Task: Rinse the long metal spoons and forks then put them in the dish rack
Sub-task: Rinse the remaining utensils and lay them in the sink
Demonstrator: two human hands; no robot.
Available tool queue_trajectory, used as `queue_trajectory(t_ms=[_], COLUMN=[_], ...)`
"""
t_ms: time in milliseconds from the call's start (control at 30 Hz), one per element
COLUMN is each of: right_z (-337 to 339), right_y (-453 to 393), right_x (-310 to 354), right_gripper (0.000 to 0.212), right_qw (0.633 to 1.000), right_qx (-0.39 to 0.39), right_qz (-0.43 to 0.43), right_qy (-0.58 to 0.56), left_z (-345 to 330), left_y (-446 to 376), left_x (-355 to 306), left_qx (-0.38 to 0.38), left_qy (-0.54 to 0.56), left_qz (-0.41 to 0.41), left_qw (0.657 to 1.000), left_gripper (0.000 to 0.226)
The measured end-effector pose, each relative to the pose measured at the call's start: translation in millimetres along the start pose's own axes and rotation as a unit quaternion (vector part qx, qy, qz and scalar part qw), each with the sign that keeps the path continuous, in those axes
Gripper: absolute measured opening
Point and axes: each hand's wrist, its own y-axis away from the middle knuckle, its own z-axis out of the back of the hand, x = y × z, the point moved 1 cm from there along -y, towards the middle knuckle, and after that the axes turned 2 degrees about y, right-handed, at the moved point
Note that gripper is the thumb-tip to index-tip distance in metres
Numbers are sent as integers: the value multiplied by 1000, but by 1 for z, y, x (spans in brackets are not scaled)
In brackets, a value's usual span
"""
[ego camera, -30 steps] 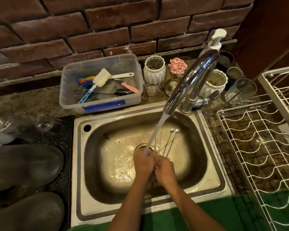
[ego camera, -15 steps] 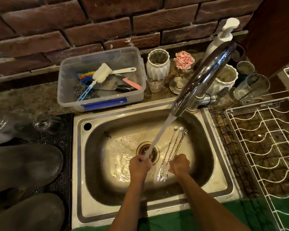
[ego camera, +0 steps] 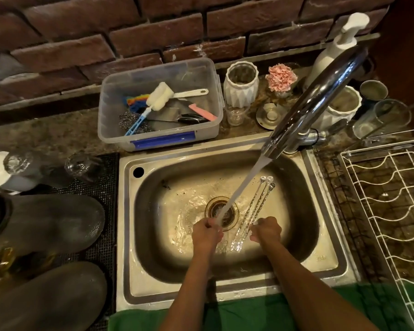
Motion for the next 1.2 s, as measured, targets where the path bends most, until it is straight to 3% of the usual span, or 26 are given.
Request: queue_trajectory(t_ms=[233,367,500,633,767,1033,1200], right_z=[22,38,46,50,58,64,98], right_y=[29,66,101,123,137,132,116], right_x=[6,2,-15,-30,-43,-52,-19], right_gripper=[20,18,28,28,23,14,15], right_qw=[996,984,965,953,942,937,938], right_qx=[21,3,-16,-20,-7,19,74], right_qz=[68,175,254,297,334,349,247], right_qy=[-50,10,60,52,24,2,-232], left_z=[22,36,41,41,42,37,36], left_y=[32,66,93,117,131,122,118], left_x=[-5,0,26,61,97,114,116], left_qx=[-37,-63,-62,-112,-139,-138,-142], left_qy=[-3,-138,-284,-432,-530,-543,-540], left_qz=[-57,-163,-266,-370,-370,-357,-368], left_qw=[998,975,919,815,750,748,743], left_gripper=[17,17,29,37,59,65,63])
